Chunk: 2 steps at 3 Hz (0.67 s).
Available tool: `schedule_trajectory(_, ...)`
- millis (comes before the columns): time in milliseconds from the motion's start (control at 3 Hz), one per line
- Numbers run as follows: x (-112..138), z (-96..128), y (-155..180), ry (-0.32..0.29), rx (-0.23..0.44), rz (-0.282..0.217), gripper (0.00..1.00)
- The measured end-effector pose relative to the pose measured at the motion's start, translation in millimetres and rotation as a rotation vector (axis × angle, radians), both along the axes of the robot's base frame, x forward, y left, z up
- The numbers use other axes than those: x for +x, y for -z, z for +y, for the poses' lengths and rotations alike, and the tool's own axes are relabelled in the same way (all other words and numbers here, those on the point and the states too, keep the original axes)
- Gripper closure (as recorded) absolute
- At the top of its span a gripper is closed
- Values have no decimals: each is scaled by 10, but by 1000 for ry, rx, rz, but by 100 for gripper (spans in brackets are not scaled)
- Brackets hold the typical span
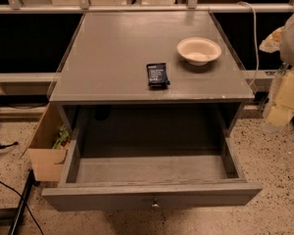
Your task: Place rxbar blueberry into top drawer
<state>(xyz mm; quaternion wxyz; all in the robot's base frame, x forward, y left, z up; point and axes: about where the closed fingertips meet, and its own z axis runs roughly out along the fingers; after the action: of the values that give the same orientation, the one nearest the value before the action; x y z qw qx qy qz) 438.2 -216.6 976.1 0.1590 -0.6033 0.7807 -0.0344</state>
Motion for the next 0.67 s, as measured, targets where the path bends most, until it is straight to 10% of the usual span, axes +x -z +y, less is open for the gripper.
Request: schedule_trajectory(667, 81, 145, 130, -33, 35, -40, 0)
